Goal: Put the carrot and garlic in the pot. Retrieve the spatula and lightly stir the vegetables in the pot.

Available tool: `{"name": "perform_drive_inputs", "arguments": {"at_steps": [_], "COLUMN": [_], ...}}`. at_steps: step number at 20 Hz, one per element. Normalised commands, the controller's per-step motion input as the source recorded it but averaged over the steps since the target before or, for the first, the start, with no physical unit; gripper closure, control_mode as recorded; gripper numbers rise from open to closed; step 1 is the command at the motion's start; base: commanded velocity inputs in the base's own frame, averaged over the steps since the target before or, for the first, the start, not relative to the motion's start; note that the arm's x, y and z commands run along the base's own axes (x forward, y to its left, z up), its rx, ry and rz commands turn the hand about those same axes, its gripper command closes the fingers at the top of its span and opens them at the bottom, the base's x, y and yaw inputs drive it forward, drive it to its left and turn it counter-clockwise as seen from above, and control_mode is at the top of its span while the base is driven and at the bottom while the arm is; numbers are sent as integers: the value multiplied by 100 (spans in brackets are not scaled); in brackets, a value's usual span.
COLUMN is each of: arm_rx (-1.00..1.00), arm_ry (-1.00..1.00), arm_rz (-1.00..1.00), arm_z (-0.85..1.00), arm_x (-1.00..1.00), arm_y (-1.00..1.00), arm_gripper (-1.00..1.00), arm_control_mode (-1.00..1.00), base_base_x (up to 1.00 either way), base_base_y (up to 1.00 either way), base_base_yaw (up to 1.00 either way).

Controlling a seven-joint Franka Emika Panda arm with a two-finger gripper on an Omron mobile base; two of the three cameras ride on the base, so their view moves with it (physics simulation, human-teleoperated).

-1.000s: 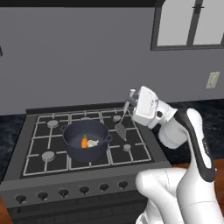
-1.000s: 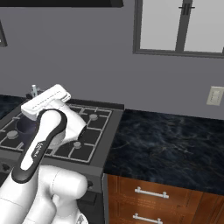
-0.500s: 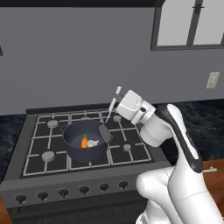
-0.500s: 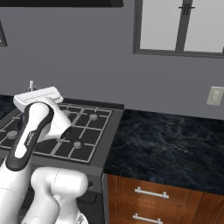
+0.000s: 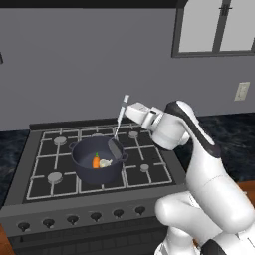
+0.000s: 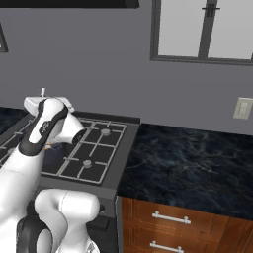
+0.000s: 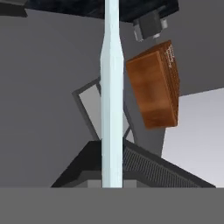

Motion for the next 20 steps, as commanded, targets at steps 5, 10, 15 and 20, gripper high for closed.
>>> {"name": "perform_drive_inputs", "arguments": {"at_steps": [5,10,15,20], "arm_rx": [-4,0,-4,-2], "arm_ry": [5,-4,-10,-7], "arm_rz": [10,4,2,0], "arm_z": [-34,-22,-21,-21], "arm_x": [50,30,11,21], "arm_y": [2,14,34,26], "arm_gripper": [100,100,100,100], "arm_control_mode": [-100,-100,-100,-100], "base_base_x": [0,0,0,0], "base_base_y": [0,0,0,0], "base_base_yaw": [0,0,0,0]}}
